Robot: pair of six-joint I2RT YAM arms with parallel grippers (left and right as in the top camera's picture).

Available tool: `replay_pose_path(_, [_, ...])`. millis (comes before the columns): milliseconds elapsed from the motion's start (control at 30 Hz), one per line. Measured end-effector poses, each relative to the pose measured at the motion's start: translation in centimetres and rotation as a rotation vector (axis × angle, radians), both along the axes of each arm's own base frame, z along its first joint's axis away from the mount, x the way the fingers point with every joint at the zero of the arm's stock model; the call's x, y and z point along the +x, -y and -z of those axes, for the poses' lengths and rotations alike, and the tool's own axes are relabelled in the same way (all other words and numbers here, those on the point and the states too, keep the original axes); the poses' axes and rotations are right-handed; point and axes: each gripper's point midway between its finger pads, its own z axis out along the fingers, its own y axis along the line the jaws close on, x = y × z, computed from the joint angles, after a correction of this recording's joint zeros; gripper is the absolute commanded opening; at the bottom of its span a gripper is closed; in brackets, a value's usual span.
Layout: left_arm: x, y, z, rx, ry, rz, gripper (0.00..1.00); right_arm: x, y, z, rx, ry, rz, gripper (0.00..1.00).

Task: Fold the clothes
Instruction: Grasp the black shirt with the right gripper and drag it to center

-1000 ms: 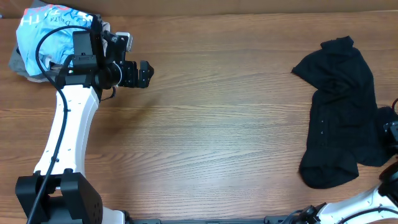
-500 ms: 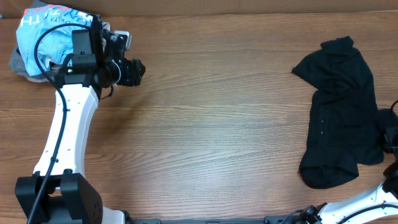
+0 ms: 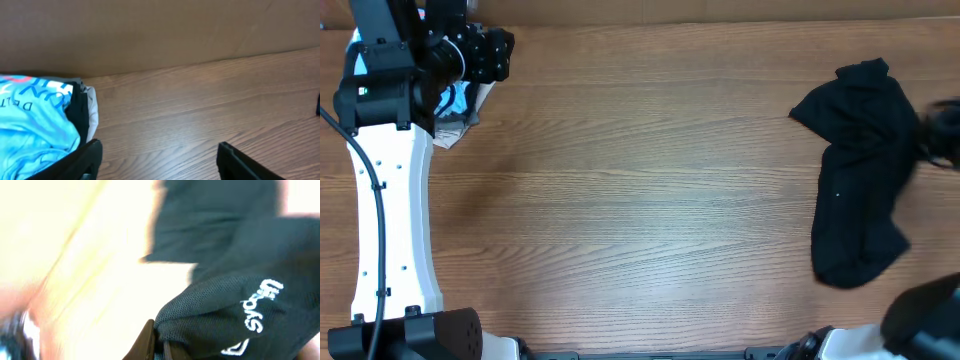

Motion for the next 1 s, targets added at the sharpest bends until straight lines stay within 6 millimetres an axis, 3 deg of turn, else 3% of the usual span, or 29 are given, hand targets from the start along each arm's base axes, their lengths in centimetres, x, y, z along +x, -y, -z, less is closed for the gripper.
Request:
replay_pose_path(100, [-0.2,-0.4,0.5,0.01,-0.021,-0.019,0.84,2.1,-9.1,-1.8,-0.006,0.058,-0.235,0.04])
replay_pose_path(300, [-0.3,-3.2,0.8,0.056,-0.034,-0.113,0.89,3.4,-25.7,-1.8,-0.003,0.116,-0.612,0.05])
replay_pose_path(400, [-0.5,-4.9,1.0,0.07,-0.043,-0.161,0.9,1.8,-34.8,-1.7,-0.002,0.159,-0.791,0.08])
replay_pose_path(500, [-0.6,-6.3,1.0,0.077,-0.046,-0.196,0.9,-0.9,-42.2,-1.7,0.015,0.202,-0.94,0.1])
replay_pose_path(600, [-0.8,-7.5,1.0,0.08,-0.048,-0.226,0.91,-4.6,-48.4,-0.6,0.044,0.197,-1.076,0.16])
replay_pose_path(633, [-0.9,-7.8,1.0,0.08,-0.048,-0.232,0.92,-5.8,-49.9,0.0,0.052,0.182,-1.111,0.21])
replay_pose_path(700, [-1.0,-8.4,1.0,0.082,-0.049,-0.245,0.93,-8.0,-52.3,1.4,0.062,0.144,-1.167,0.58])
replay_pose_path(767, [-1.0,-8.7,1.0,0.082,-0.05,-0.254,0.94,-9.4,-53.6,2.4,0.059,0.121,-1.207,0.73])
replay_pose_path(900, [-1.0,-8.8,1.0,0.082,-0.05,-0.256,0.95,-10.0,-53.8,2.8,0.046,0.104,-1.209,0.84])
replay_pose_path(1000, [-1.0,-8.6,1.0,0.078,-0.048,-0.247,0.95,-8.7,-51.4,3.5,0.03,0.039,-1.14,0.86])
